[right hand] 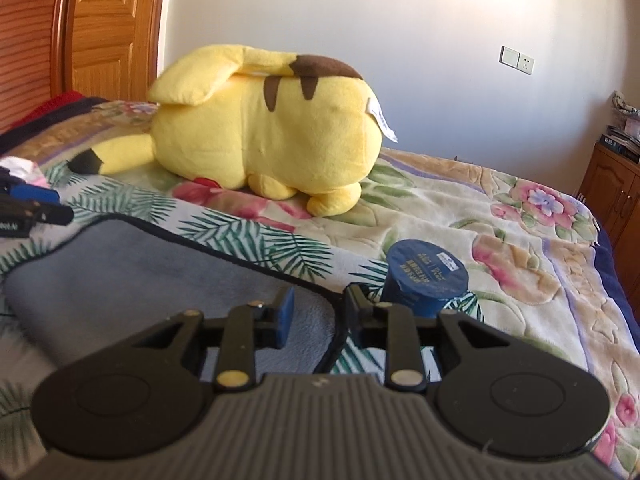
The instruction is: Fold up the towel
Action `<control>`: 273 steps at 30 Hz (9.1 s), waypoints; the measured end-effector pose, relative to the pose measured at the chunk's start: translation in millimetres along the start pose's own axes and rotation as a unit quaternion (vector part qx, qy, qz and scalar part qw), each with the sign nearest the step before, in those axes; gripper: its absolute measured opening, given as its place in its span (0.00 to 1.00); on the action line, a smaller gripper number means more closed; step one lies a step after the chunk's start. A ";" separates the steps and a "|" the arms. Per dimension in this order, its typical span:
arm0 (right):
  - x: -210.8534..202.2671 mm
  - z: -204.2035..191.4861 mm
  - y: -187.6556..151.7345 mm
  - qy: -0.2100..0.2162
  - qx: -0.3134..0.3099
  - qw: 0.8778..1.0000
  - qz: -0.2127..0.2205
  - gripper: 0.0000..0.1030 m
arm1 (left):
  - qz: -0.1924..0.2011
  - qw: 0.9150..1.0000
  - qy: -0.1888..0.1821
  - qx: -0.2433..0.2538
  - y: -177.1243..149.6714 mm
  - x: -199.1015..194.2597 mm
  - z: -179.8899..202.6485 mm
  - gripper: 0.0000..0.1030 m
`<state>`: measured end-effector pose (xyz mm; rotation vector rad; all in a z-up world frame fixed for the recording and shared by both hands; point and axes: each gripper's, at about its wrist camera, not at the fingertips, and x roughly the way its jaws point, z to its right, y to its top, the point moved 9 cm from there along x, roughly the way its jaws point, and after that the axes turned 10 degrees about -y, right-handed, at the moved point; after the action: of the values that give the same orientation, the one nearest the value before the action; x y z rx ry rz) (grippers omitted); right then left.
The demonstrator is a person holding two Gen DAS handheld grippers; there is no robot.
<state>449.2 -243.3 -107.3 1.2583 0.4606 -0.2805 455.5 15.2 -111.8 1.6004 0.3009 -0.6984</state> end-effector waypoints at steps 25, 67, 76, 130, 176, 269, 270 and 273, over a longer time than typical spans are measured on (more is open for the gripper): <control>-138.0 6.7 39.4 0.007 0.021 0.999 0.031 0.29 | 0.025 0.999 -0.020 0.022 26.2 -141.1 47.2 0.14; -266.8 18.3 15.5 -0.013 0.065 0.996 0.055 0.97 | 0.105 0.994 -0.042 -0.002 -1.0 -302.7 112.4 0.84; -279.3 11.3 3.6 -0.015 0.070 0.996 0.057 1.00 | 0.096 0.995 -0.031 0.007 -25.7 -311.2 116.6 0.84; -300.1 -33.6 -93.4 -0.023 0.077 0.997 0.019 1.00 | 0.072 0.997 0.007 -0.021 -152.4 -309.0 112.7 0.84; -314.2 -19.8 -89.4 -0.049 0.101 0.990 0.080 1.00 | 0.149 0.988 0.026 -0.006 -145.4 -336.1 111.0 0.84; -325.1 -11.3 -84.1 -0.074 0.116 0.983 0.123 1.00 | 0.177 0.984 0.028 0.002 -143.5 -345.3 110.4 0.84; -325.0 -11.2 -84.1 -0.074 0.116 0.983 0.123 1.00 | 0.177 0.984 0.028 0.002 -143.7 -345.2 110.0 0.84; -324.9 -11.1 -84.3 -0.074 0.115 0.983 0.123 1.00 | 0.176 0.984 0.028 0.004 -144.0 -345.3 110.8 0.84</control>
<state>124.9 -272.3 -25.2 1.4935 0.1437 -0.2200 75.5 1.9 -24.2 1.6288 0.0522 -0.3831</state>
